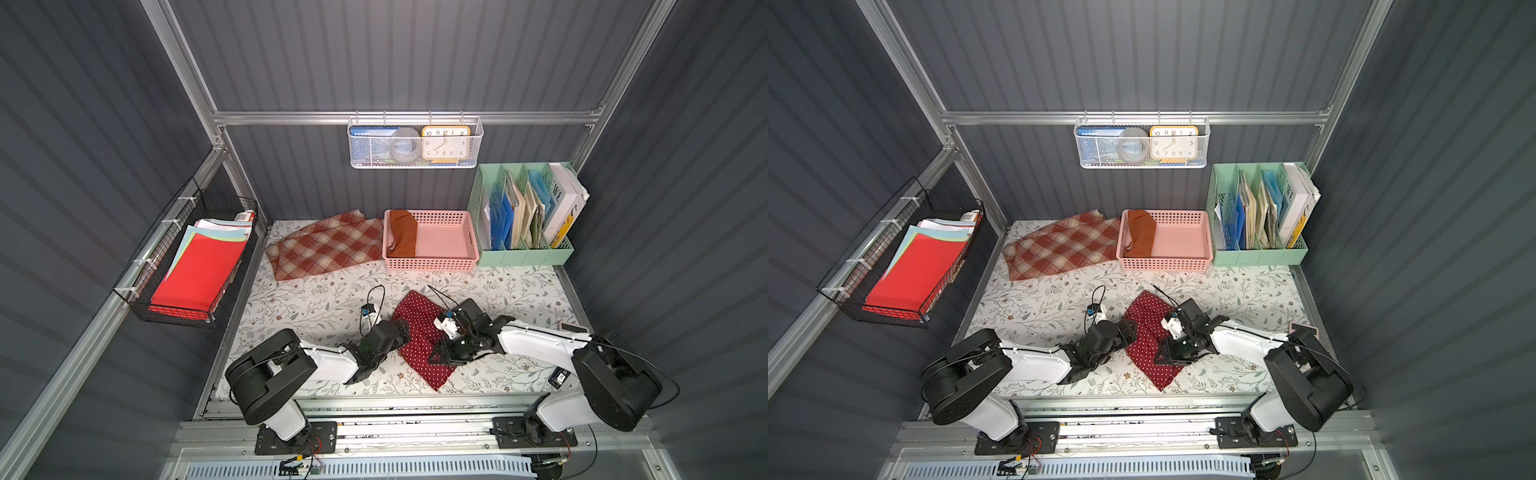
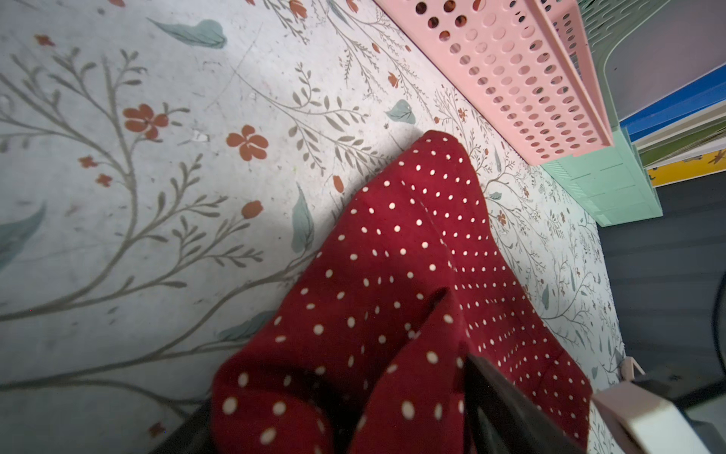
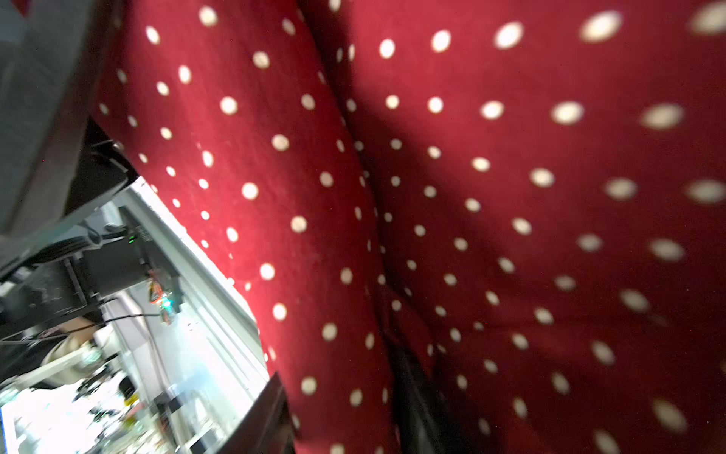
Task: Roll up the skirts
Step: Roll the skirt at the center of the board.
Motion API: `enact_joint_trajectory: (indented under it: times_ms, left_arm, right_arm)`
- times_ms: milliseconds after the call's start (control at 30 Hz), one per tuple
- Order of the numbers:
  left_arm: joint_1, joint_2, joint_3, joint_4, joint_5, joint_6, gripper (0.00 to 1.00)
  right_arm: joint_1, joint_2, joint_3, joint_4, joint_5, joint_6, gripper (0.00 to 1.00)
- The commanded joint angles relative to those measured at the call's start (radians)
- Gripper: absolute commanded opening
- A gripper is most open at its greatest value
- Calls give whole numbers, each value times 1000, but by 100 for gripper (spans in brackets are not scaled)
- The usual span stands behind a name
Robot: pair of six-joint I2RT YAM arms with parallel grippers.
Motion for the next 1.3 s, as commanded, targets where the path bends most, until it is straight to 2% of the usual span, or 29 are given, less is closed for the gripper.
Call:
enact_joint_trajectory:
  times_ms: [0, 200, 300, 367, 533, 700, 900, 1067, 1233, 1267]
  left_arm:
    - [-6, 50, 9, -20, 21, 21, 81]
    - [-7, 103, 4, 75, 72, 43, 76]
    - [-9, 136, -13, 169, 121, 62, 64]
    - [-9, 149, -22, 215, 151, 70, 50]
    - [-16, 91, -69, 211, 123, 59, 0]
    - [-86, -78, -39, -102, -57, -13, 0]
    - [-201, -87, 79, -485, -236, -188, 0]
    - [-205, -44, 93, -541, -227, -249, 0]
    - [-205, -44, 101, -556, -206, -247, 0]
    - [-202, -46, 98, -548, -202, -241, 0]
  right_arm:
    - [5, -13, 15, -121, 120, -31, 44]
    - [23, 94, 52, -103, 144, -41, 42]
    - [23, 131, 78, -115, 166, -61, 41]
    - [22, 137, 98, -133, 200, -70, 41]
    - [22, 148, 154, -211, 325, -96, 44]
    - [76, 15, 180, -305, 480, -98, 50]
    - [248, -161, 227, -450, 643, -58, 60]
    - [523, -272, 216, -501, 818, 1, 65]
    - [800, -249, 224, -576, 1003, 109, 68]
    - [858, -234, 216, -564, 1045, 122, 71]
